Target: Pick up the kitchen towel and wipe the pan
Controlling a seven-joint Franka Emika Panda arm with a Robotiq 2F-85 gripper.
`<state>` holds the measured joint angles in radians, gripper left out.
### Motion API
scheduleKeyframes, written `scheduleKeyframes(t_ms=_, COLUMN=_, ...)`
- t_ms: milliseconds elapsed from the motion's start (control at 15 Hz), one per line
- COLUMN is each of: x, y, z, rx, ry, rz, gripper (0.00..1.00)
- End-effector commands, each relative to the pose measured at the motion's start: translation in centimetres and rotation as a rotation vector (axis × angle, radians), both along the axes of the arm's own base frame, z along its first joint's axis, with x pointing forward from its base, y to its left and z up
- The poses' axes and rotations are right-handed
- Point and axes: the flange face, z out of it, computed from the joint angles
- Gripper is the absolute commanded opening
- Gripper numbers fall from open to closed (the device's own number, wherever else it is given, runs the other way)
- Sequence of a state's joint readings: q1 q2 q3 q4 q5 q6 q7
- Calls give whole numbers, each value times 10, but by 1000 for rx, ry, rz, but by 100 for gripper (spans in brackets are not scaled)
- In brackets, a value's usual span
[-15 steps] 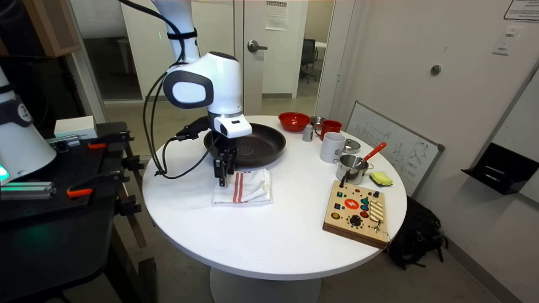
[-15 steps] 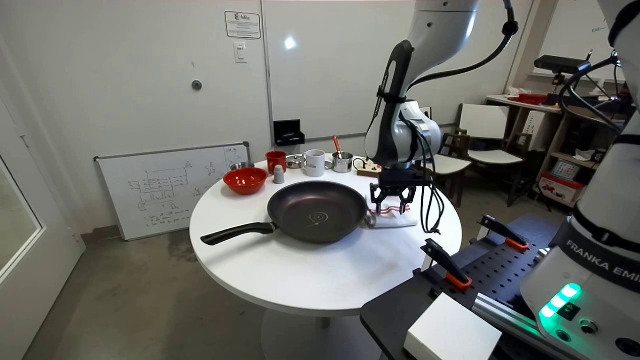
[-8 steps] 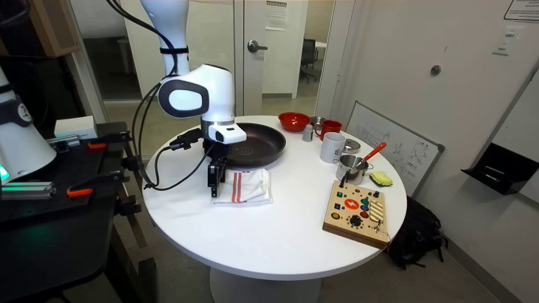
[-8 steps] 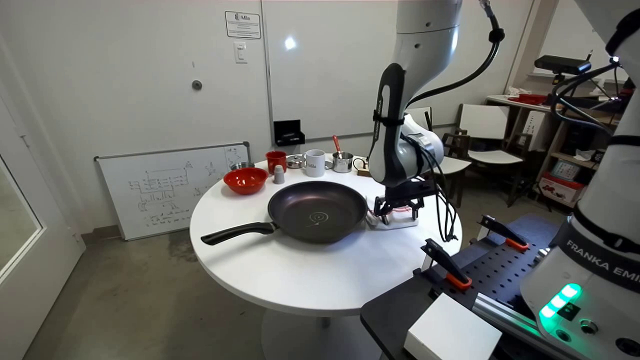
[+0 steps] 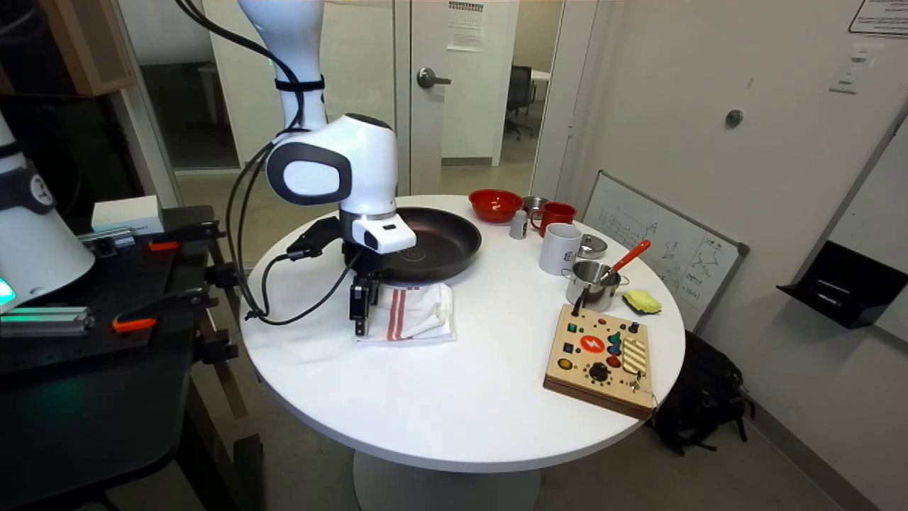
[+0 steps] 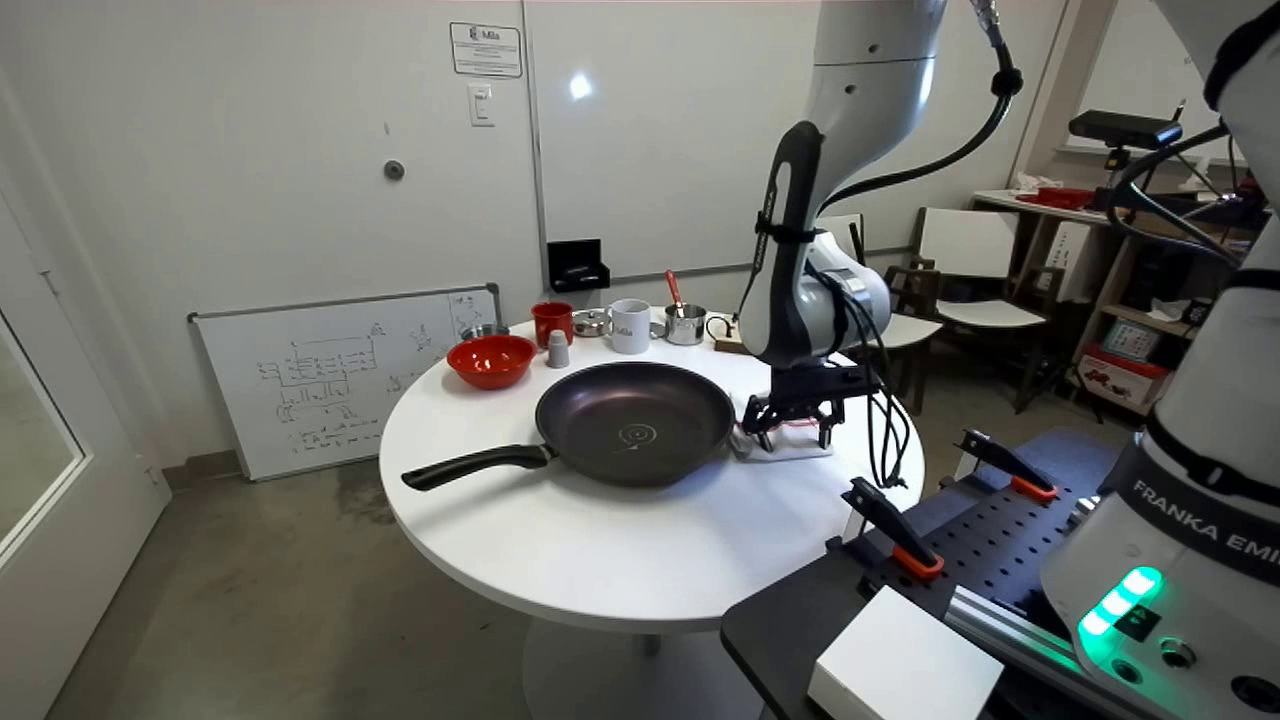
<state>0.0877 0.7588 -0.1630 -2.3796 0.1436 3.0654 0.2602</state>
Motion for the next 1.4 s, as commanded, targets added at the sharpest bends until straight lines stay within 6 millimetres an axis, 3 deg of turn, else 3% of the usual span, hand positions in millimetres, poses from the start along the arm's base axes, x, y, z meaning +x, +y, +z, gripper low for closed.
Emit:
scheduleKeyframes(t_ms=0, x=2, y=-8, z=2, rx=55, ry=-3, rz=21, gripper=100)
scheduleKeyframes(t_ms=333, x=4, y=-13, z=5, rx=60, ry=-10, rz=42, gripper=100)
scheduleKeyframes(t_ms=867, x=28, y=6, z=29, rx=5, ry=-40, rz=206, gripper=100)
scheduleKeyframes(t_ms=1067, x=33, y=8, z=26, rx=25, ry=-37, rz=251, gripper=100)
scheduleKeyframes(t_ms=1333, x=36, y=-5, z=20, rx=29, ry=-22, rz=272, gripper=100)
